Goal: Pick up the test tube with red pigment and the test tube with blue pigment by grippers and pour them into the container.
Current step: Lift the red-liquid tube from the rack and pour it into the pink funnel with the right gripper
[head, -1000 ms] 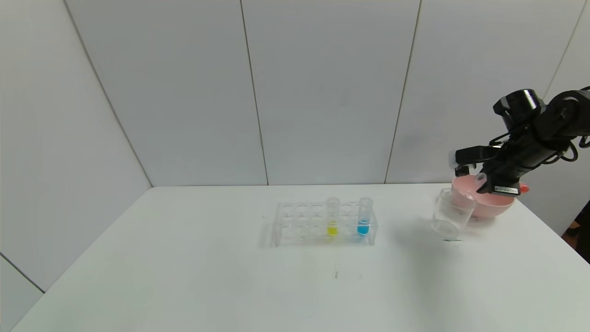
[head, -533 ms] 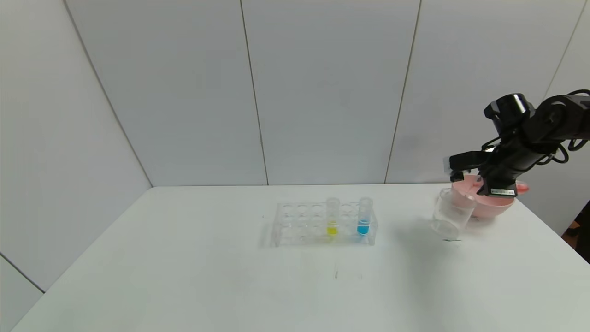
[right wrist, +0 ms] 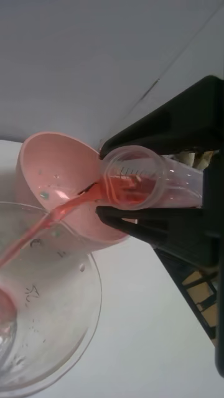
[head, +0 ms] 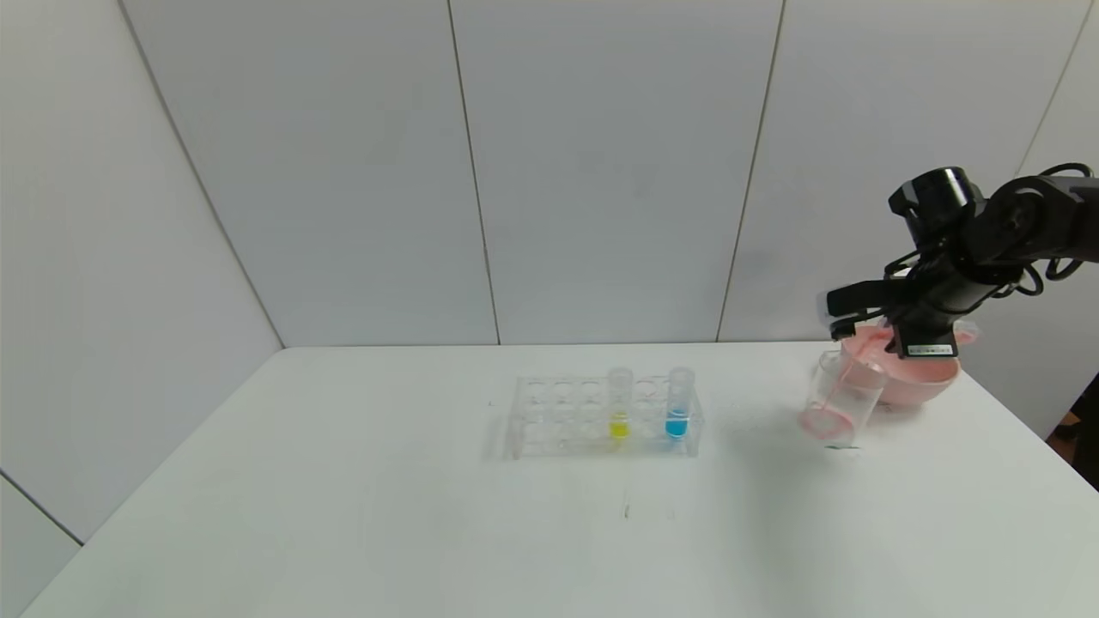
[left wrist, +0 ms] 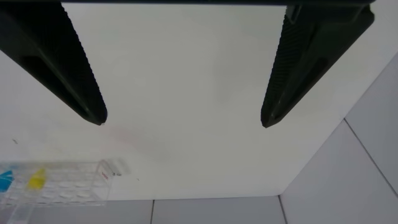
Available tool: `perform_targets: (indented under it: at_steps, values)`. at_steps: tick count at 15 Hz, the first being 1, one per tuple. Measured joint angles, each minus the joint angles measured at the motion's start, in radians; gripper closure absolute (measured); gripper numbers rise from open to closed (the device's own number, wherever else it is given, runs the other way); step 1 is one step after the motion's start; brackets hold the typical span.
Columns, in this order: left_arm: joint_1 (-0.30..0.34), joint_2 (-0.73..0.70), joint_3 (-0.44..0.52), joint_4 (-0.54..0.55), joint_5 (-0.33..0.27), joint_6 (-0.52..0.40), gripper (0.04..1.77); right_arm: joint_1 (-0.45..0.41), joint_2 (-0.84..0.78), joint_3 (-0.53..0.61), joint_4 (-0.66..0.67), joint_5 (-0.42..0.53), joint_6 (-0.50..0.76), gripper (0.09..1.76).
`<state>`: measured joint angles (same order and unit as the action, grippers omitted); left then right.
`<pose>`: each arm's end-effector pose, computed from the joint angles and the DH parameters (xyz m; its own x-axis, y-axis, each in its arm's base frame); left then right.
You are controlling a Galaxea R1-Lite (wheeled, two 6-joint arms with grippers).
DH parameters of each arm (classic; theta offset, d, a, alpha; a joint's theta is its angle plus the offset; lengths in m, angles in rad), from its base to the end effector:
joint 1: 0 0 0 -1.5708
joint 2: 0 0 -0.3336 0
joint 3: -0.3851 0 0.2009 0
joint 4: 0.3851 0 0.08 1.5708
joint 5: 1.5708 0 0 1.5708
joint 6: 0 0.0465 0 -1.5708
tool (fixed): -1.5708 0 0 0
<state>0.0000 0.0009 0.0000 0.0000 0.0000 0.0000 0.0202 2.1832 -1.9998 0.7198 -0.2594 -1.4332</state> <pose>-0.0208 0.0000 0.0755 1.0000 0.0000 -0.0009 0.0000 1.0000 0.0000 0.4661 -0.0025 0.2151 0.6034 -0.2444 -0.7590 -0.7586 0.1173 -0.6409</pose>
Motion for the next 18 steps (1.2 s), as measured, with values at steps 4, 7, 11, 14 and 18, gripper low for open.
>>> perform_targets:
  at_steps: [4, 7, 11, 14, 18]
  values:
    - [0.000, 0.000, 0.000, 0.000, 0.000, 0.000, 0.05, 0.009, -0.002, 0.000, -0.062, -0.076, -0.077, 1.31]
    - [0.000, 0.000, 0.000, 0.000, 0.000, 0.000, 0.05, 0.015, -0.002, 0.000, -0.063, -0.079, -0.104, 1.31]
    - [0.000, 0.000, 0.000, 0.000, 0.000, 0.000, 0.05, 0.028, -0.006, 0.000, -0.073, -0.154, -0.173, 1.31]
    - [0.000, 0.000, 0.000, 0.000, 0.000, 0.000, 0.05, 0.037, -0.009, 0.000, -0.073, -0.170, -0.190, 1.31]
    - [0.000, 0.000, 0.000, 0.000, 0.000, 0.000, 0.05, 0.039, -0.009, 0.000, -0.065, -0.169, -0.190, 1.31]
